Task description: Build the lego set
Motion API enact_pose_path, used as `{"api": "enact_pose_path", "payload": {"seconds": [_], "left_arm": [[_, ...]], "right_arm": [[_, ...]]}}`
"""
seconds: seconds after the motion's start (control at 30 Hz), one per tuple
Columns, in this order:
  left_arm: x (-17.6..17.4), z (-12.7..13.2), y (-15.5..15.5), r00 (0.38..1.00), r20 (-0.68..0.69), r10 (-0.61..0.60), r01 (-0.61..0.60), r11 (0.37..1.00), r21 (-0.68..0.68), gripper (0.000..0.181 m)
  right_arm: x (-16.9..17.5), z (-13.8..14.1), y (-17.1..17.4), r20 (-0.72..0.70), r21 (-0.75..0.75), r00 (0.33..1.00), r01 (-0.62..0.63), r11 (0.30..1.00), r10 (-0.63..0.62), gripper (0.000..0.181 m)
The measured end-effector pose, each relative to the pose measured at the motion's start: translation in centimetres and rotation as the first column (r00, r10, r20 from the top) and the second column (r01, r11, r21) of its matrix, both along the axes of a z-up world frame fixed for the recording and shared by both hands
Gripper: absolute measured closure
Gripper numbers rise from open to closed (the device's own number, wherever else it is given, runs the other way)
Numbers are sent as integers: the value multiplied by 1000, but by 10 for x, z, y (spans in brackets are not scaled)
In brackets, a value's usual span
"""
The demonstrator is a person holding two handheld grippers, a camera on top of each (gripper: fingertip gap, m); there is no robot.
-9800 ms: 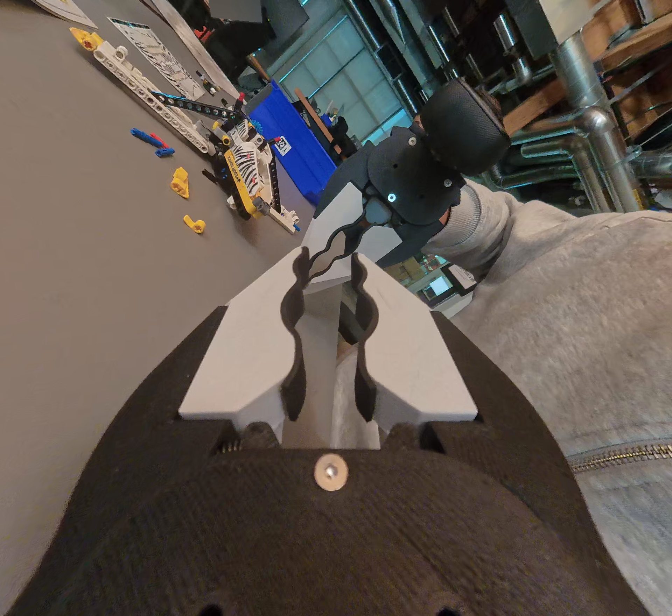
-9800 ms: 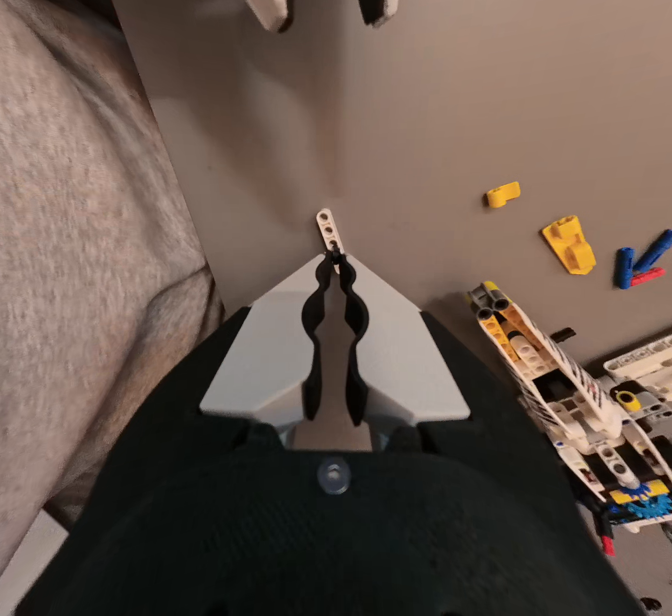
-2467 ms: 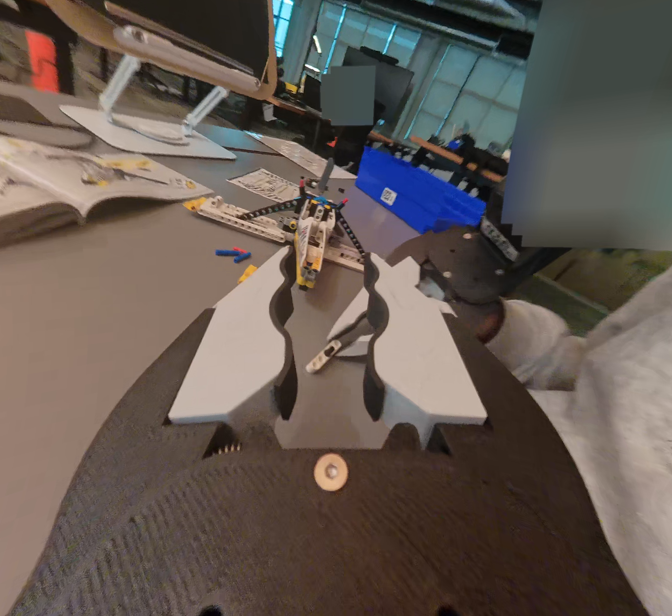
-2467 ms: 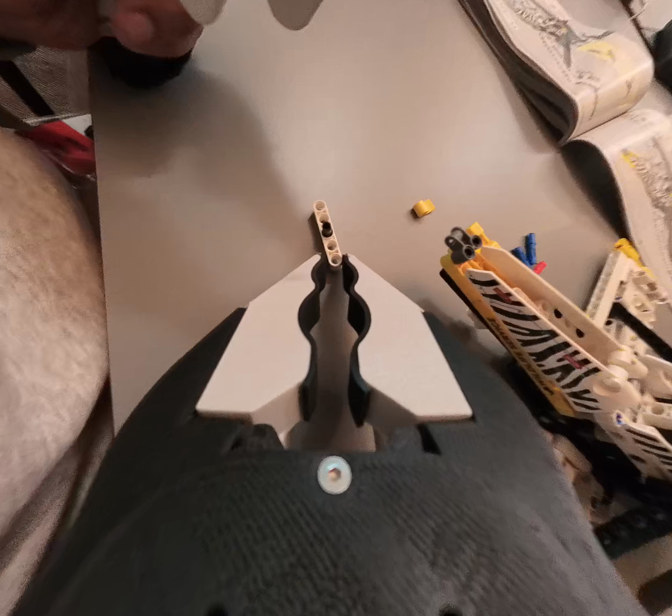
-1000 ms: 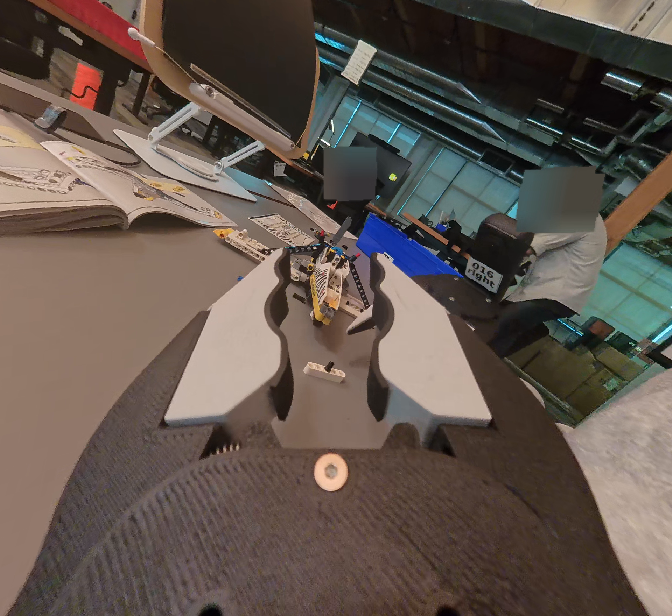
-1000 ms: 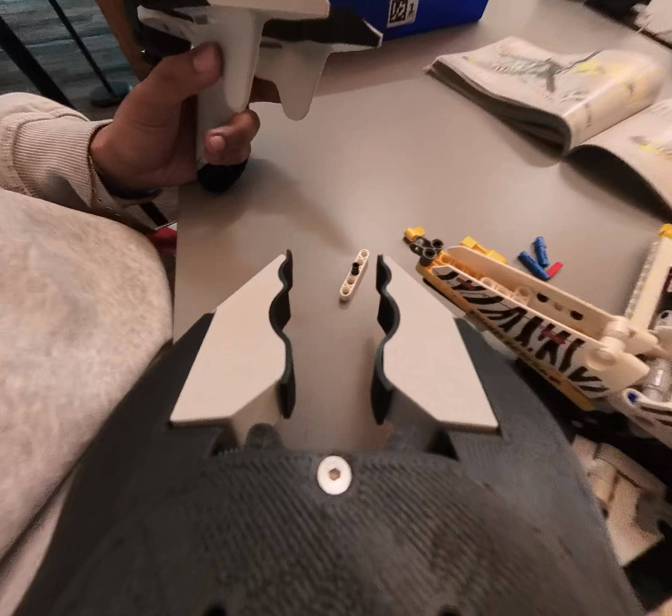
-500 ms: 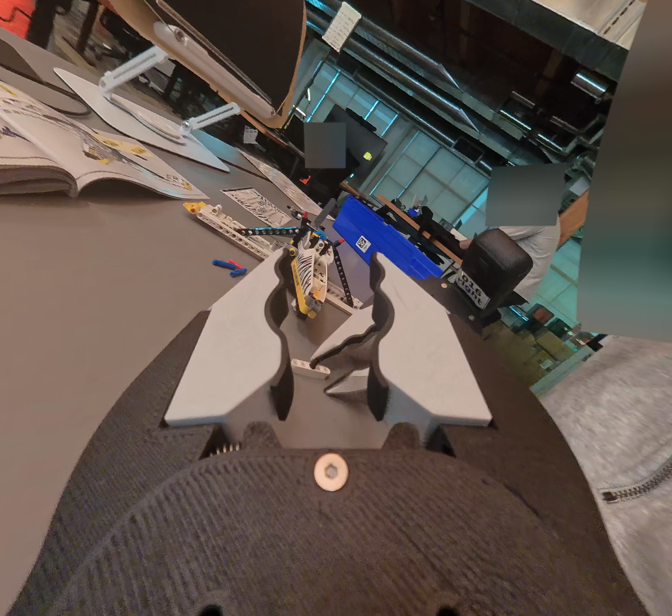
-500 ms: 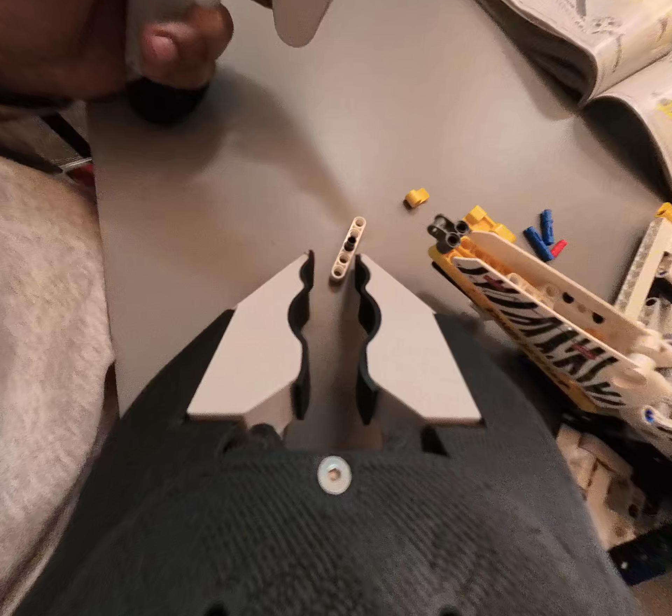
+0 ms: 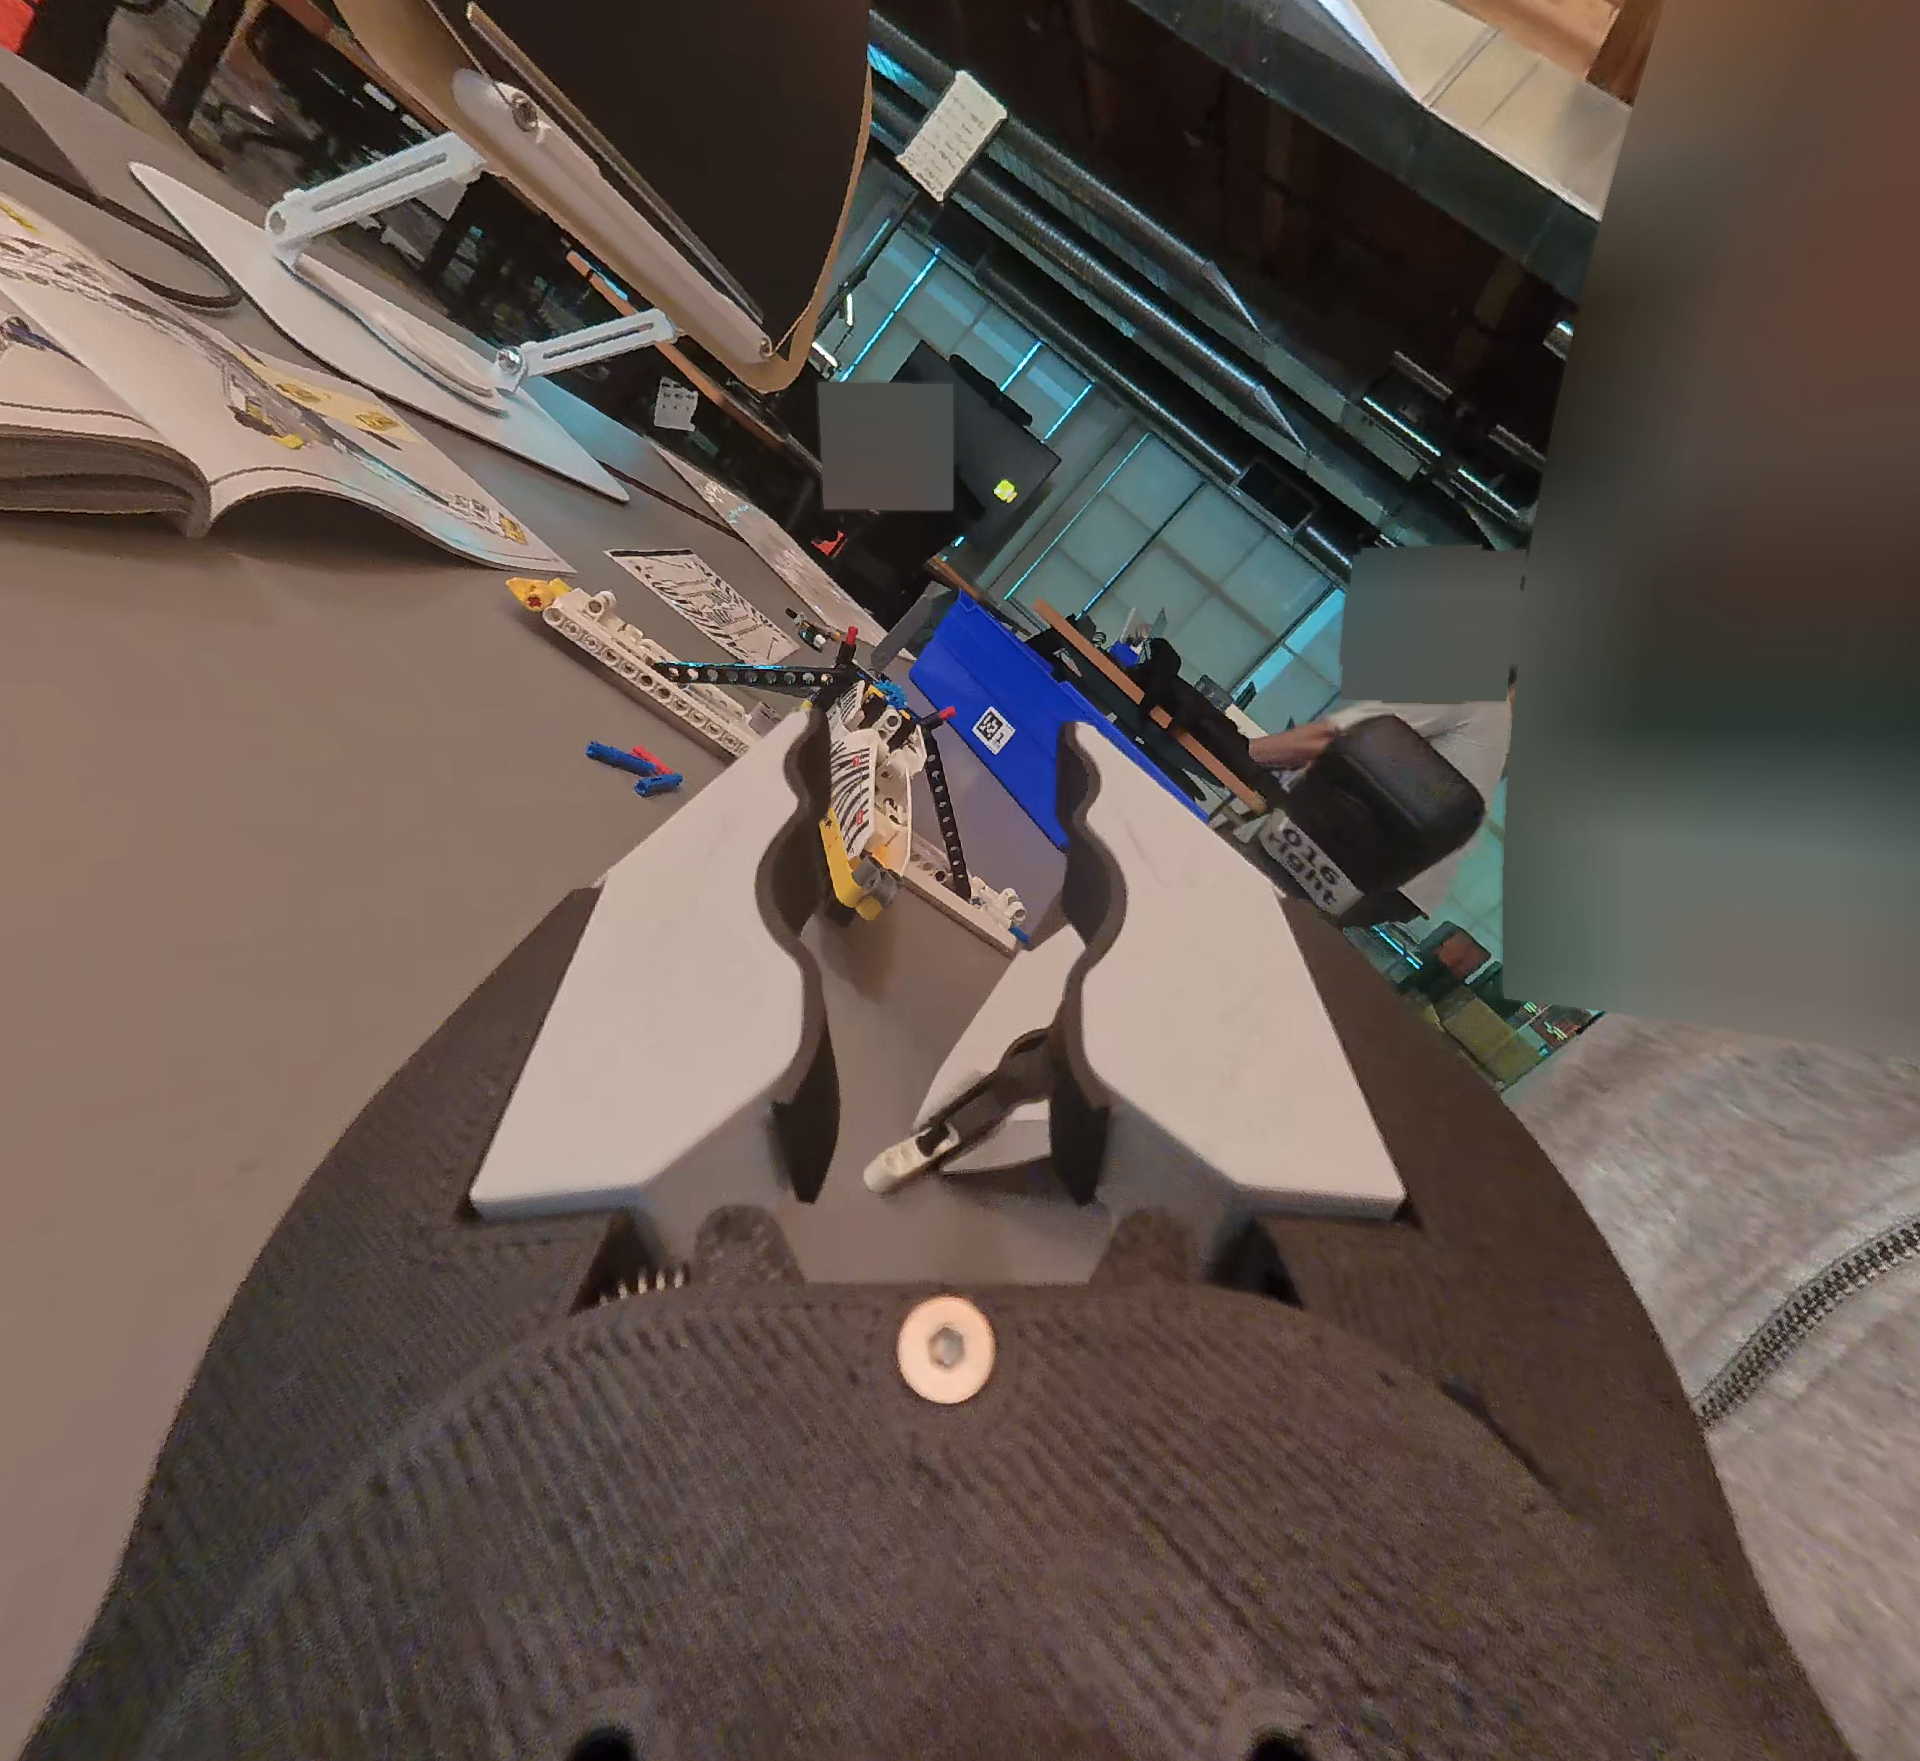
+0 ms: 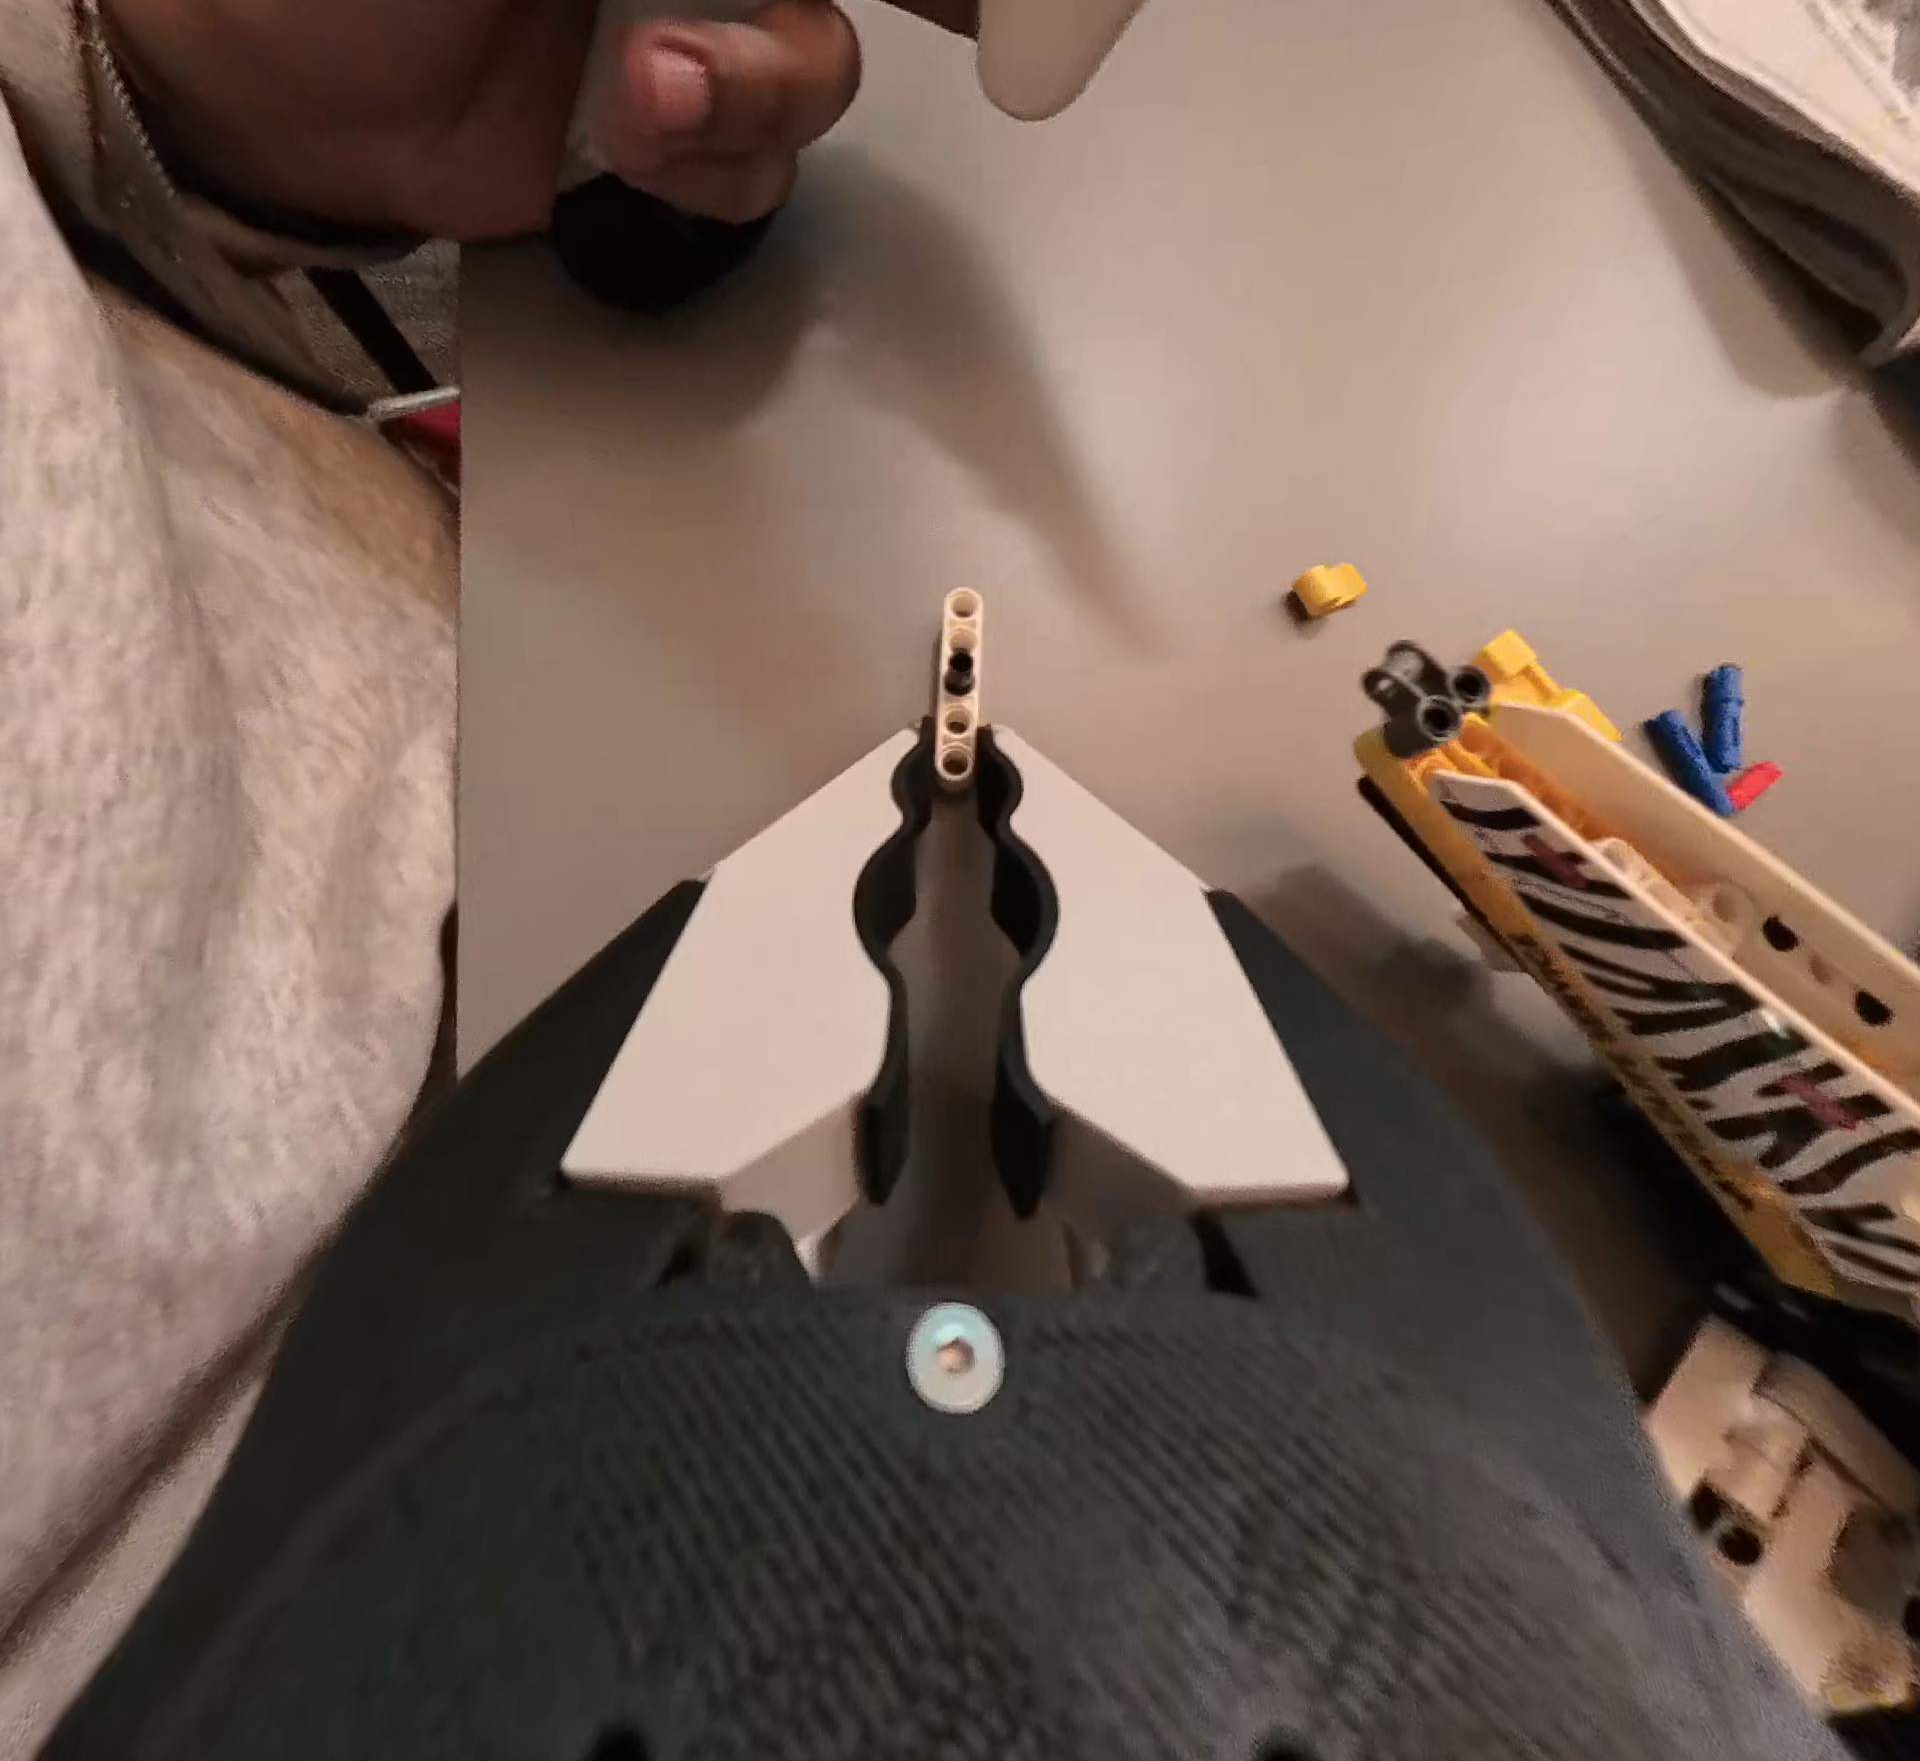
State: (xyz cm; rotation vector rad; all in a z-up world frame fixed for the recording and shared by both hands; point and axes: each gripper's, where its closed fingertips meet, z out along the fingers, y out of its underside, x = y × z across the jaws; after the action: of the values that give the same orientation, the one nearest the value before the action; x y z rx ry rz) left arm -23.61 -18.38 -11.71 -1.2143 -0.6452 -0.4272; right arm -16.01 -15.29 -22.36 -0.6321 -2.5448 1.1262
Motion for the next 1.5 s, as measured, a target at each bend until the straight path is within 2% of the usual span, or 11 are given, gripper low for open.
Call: {"api": "enact_pose_path", "payload": {"seconds": [0.23, 0.3, 0.53, 0.83, 0.9, 0.97, 1.1, 1.17, 1.23, 1.4, 1.5], "left_arm": [[1, -2, 4, 1000, -1, -12, 12, 1000, -18, 140], [1, -2, 4, 1000, -7, -9, 9, 1000, -23, 140], [1, -2, 6, 1000, -12, -1, 0, 999, -32, 140], [1, -2, 5, 1000, -10, 5, -5, 999, -32, 139], [1, -2, 5, 1000, -8, 3, -3, 999, -34, 139], [1, -4, 6, 1000, -4, -4, 4, 999, -42, 139], [8, -5, 11, 999, -6, -46, 46, 997, -69, 142], [10, -5, 12, 999, -30, -44, 41, 996, -85, 146], [12, -2, 13, 997, -69, -35, 28, 995, -95, 150], [15, -3, 15, 994, -101, -39, 27, 993, -116, 161], [15, -4, 19, 995, -75, -66, 58, 992, -110, 164]], "right_arm": [[5, 0, 10, 33, -17, 999, 18, 1000, -17, 175], [1, 0, 16, 40, -22, 998, 56, 998, -56, 167], [-5, 1, 31, -33, 13, 991, 128, 992, -127, 163], [-1, 2, 31, -19, -3, 994, 103, 995, -103, 159], [-4, 12, 34, -33, -71, 991, 127, 989, -130, 151], [-10, 39, 42, -80, -236, 979, 164, 958, -187, 148], [-13, 106, 76, -154, -646, 933, 155, 747, -326, 140], [-12, 121, 89, -170, -725, 915, 135, 675, -365, 141], [-13, 122, 92, -203, -705, 899, 142, 695, -389, 140], [-22, 106, 74, -320, -556, 857, 175, 813, -404, 137], [-24, 102, 40, -272, -564, 899, 141, 814, -344, 128]]}}
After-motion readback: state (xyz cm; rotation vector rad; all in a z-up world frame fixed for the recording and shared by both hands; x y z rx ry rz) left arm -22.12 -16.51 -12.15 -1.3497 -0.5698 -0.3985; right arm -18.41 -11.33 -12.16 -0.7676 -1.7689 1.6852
